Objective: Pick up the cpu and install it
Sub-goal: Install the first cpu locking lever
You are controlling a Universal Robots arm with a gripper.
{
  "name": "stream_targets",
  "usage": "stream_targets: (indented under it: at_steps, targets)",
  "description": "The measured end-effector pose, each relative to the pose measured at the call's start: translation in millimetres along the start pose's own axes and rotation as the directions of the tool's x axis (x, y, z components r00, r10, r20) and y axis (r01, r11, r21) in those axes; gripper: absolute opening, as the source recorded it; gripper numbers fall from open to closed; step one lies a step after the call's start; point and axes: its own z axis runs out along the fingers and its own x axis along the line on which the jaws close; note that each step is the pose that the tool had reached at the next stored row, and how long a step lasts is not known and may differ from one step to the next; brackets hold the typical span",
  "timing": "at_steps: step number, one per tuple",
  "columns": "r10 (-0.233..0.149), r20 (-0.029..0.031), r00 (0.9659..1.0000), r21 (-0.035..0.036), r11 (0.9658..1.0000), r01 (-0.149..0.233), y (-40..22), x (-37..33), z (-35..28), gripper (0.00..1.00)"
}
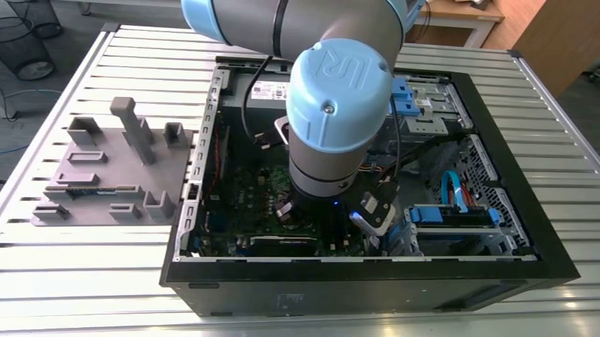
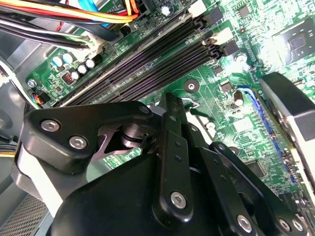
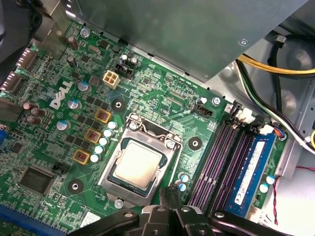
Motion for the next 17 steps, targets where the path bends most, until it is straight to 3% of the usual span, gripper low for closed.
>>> stream_targets:
  at_steps: [17]
  targets:
    - [0.000, 0.0002, 1.0000, -0.0004, 1.0000, 0.000, -1.8, 0.3, -0.1, 0.11]
